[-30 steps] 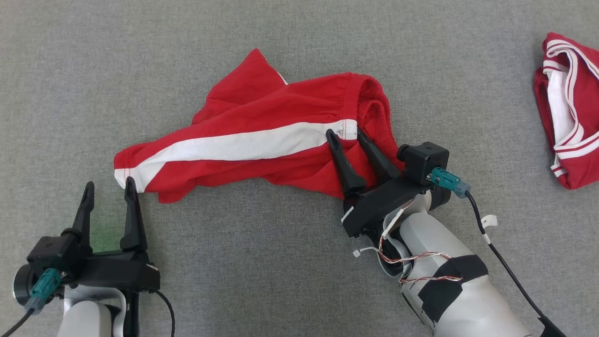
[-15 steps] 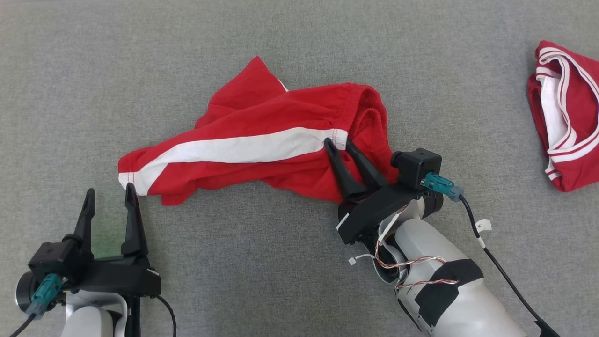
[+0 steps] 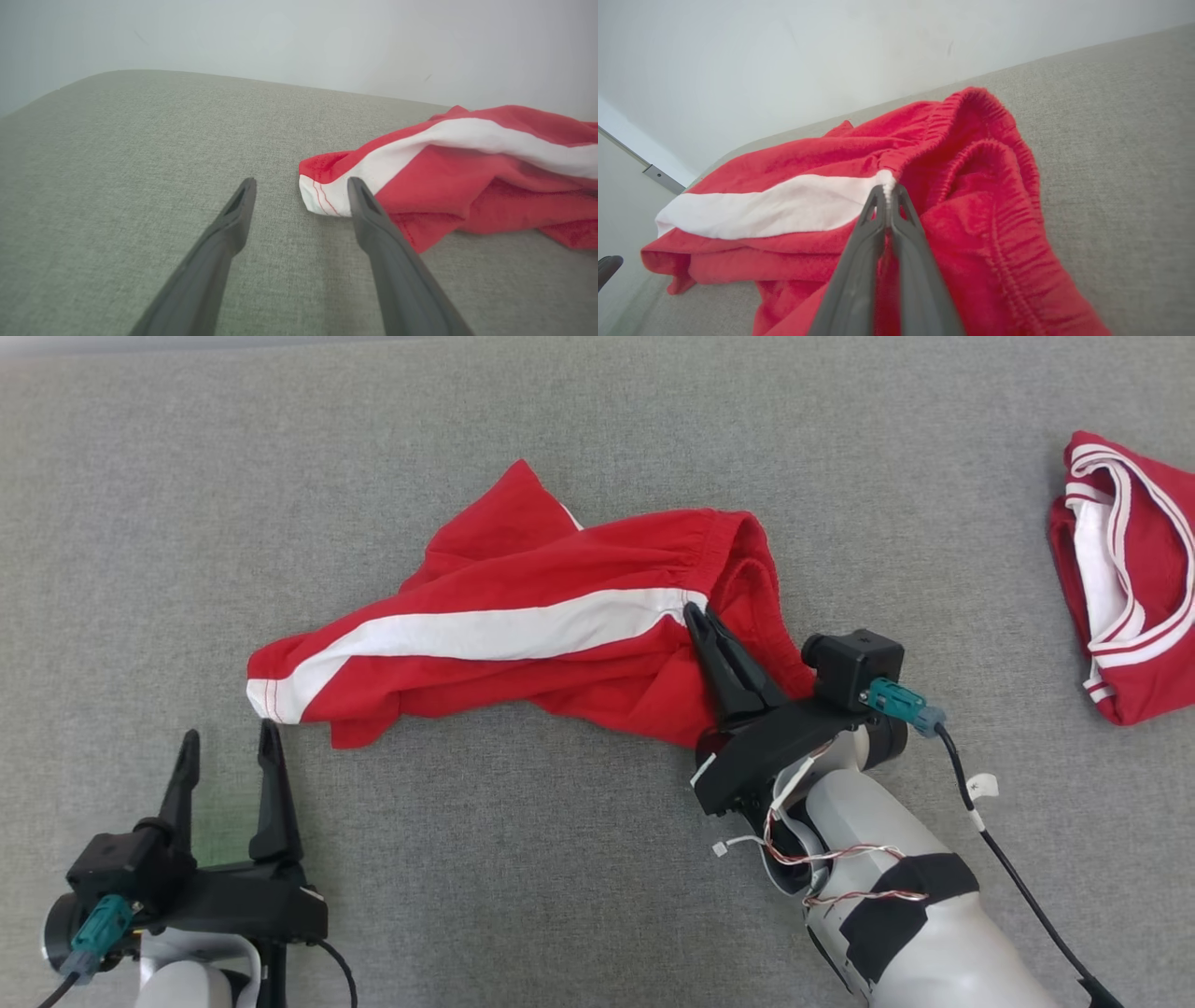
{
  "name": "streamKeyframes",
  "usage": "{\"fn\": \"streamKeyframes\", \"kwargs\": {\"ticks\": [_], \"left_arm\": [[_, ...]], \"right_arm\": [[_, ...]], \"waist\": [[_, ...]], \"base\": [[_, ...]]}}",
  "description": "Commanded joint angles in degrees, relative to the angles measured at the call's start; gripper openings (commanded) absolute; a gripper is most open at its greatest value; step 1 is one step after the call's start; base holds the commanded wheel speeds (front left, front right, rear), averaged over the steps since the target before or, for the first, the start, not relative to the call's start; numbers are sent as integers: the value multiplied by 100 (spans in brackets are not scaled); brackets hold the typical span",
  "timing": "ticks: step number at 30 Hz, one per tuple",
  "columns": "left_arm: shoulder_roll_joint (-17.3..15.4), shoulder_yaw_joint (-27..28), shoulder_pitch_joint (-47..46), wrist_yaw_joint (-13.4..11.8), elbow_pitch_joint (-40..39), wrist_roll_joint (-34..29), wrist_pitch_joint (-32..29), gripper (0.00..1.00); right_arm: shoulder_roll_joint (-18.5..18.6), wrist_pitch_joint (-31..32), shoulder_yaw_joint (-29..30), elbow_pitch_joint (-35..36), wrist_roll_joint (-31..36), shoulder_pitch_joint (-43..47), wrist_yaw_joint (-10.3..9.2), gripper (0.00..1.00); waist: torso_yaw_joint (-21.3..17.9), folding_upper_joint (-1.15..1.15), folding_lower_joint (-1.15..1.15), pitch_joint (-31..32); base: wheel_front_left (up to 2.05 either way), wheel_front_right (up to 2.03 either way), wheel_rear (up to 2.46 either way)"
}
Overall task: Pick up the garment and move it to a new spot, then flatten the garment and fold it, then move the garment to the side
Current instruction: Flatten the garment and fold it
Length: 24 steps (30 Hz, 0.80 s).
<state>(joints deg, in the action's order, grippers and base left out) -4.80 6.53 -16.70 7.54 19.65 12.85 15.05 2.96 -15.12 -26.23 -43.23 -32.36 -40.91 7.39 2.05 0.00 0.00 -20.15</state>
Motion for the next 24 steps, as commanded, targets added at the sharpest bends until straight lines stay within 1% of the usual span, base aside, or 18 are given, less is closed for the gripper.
{"fn": "streamKeyframes", "kwargs": {"ticks": [1,6,11,12,18,24], "left_arm": [[-34,-60,50,-12,43,103,16,100],[-120,-252,10,-12,130,461,16,100],[-275,-483,-142,-12,251,1006,16,100],[-275,-483,-142,-12,251,1006,16,100],[-593,-597,-444,-12,448,1404,16,100],[-792,-849,-634,-12,768,1767,16,100]], "right_arm": [[2,3,96,62,93,147,16,0],[20,2,191,199,200,310,16,0],[33,2,230,289,282,422,16,0],[33,2,230,289,282,422,16,0],[26,3,236,335,325,424,16,0],[15,3,241,379,348,418,16,0]], "waist": [[-31,0,0,25],[-115,0,0,35],[-193,0,0,-5],[-193,0,0,-5],[-259,0,0,-74],[-306,0,0,-101]], "base": [[0,0,0],[0,0,0],[0,0,0],[0,0,0],[0,0,0],[0,0,0]]}}
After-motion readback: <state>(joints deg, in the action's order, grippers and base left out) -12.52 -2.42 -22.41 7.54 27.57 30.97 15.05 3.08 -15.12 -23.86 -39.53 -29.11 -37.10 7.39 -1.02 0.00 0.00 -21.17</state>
